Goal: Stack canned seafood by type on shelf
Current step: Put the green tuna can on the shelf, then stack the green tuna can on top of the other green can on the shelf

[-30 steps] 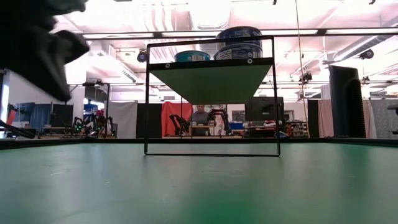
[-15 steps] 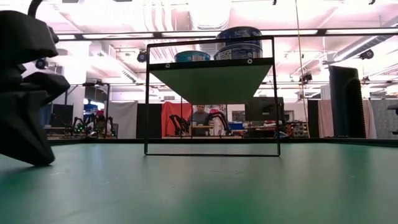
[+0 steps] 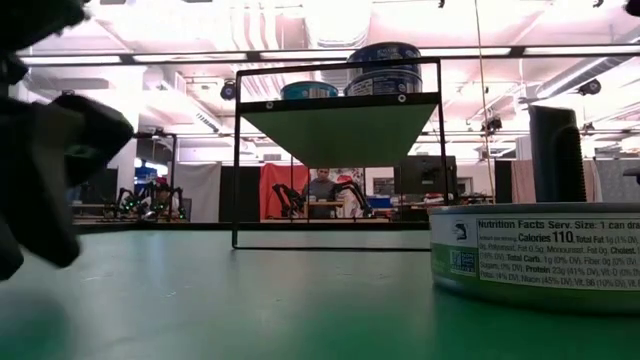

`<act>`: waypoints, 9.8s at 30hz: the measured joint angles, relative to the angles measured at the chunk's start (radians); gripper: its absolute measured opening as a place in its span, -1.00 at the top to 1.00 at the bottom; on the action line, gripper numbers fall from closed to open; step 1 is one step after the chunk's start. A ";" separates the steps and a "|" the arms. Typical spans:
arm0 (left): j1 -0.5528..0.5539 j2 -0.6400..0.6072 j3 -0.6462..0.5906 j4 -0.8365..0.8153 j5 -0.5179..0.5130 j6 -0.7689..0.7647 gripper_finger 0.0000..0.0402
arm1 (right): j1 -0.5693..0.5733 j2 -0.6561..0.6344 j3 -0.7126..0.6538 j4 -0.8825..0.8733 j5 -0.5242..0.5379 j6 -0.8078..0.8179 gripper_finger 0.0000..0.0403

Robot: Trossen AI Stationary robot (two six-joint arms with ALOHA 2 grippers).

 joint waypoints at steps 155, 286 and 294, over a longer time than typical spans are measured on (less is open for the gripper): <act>0.164 0.469 0.366 0.531 -0.203 0.189 -0.85 | -0.179 0.237 -0.125 0.679 -0.140 -0.631 0.94; 0.664 -0.420 0.358 -0.797 0.210 0.459 -0.99 | -0.711 0.198 0.539 0.195 -0.048 -1.302 0.94; 0.664 -0.438 0.359 -0.826 0.200 0.451 -0.99 | -0.711 0.188 0.541 0.194 -0.043 -1.309 0.94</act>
